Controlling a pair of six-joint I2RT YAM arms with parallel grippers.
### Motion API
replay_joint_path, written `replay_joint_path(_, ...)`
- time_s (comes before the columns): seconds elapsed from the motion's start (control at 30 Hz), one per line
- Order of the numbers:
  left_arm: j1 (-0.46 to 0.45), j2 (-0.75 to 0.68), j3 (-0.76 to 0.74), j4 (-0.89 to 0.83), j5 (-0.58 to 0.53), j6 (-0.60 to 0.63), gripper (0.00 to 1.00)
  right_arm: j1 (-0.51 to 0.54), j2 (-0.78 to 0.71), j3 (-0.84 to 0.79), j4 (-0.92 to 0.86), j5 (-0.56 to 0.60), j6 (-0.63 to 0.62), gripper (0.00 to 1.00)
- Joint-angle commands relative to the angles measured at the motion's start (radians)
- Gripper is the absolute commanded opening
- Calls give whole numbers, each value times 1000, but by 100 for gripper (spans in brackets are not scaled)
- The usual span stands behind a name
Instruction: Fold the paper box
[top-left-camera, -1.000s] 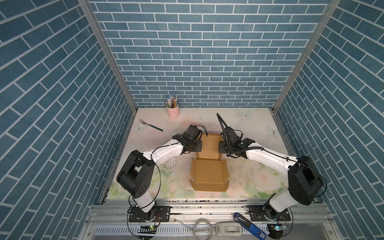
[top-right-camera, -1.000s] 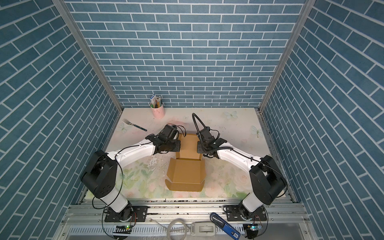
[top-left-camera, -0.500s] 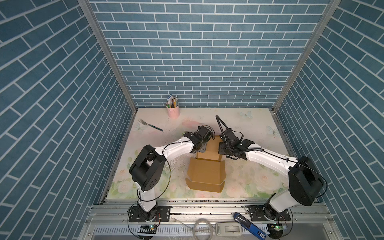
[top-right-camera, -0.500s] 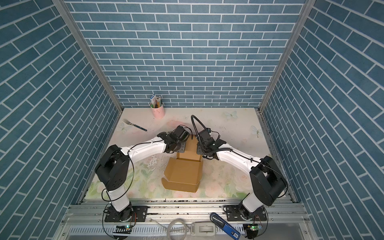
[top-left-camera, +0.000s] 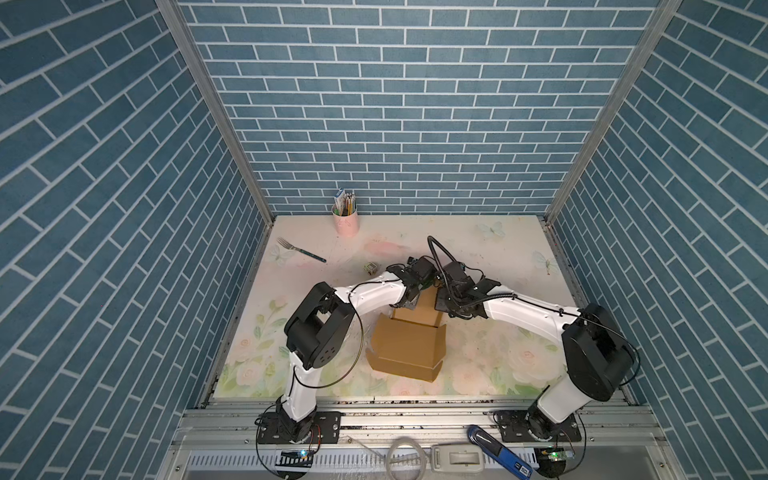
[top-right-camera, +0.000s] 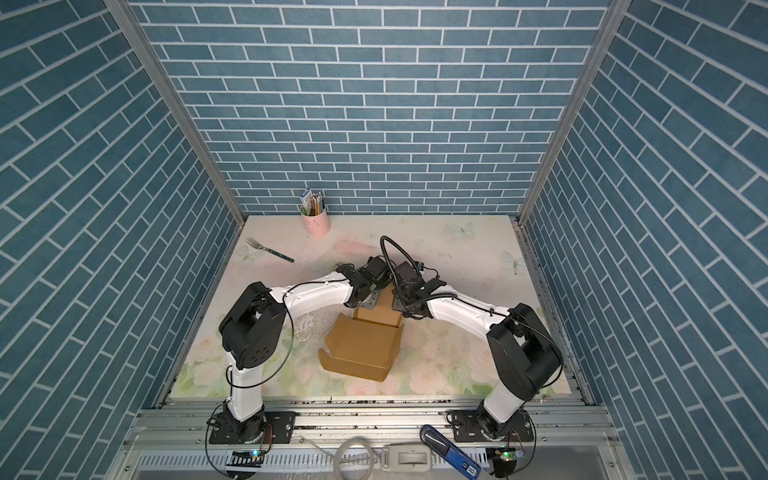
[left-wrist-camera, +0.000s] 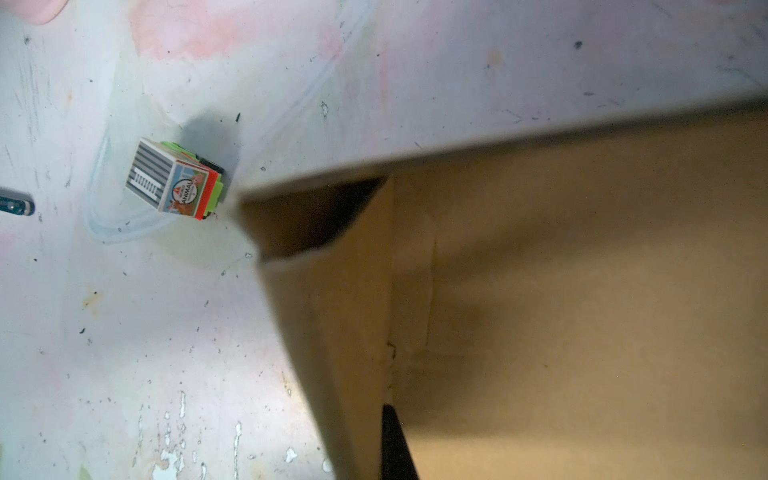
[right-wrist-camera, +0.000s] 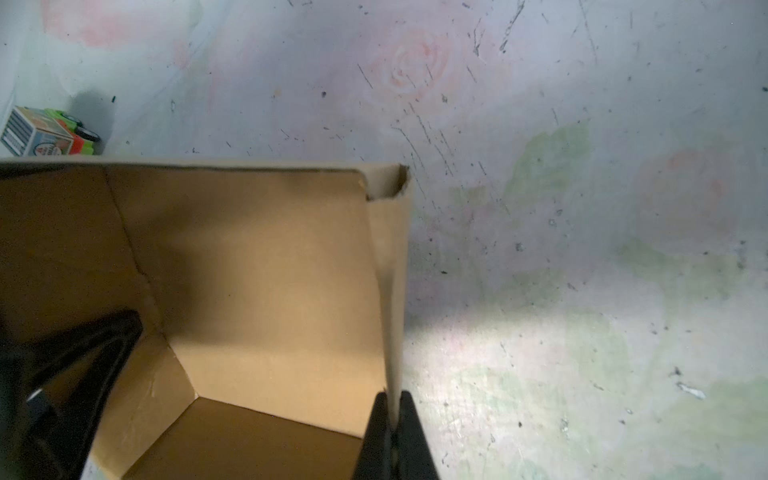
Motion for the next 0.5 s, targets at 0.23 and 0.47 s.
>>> replay_joint_path(0.23,7,92,6,-68,-120,70,6,4,67,35,-6,-19,132,0)
replay_joint_path(0.47,7,109,30,-71,-128,98,9,-3,68,36,-5,-12,158,0)
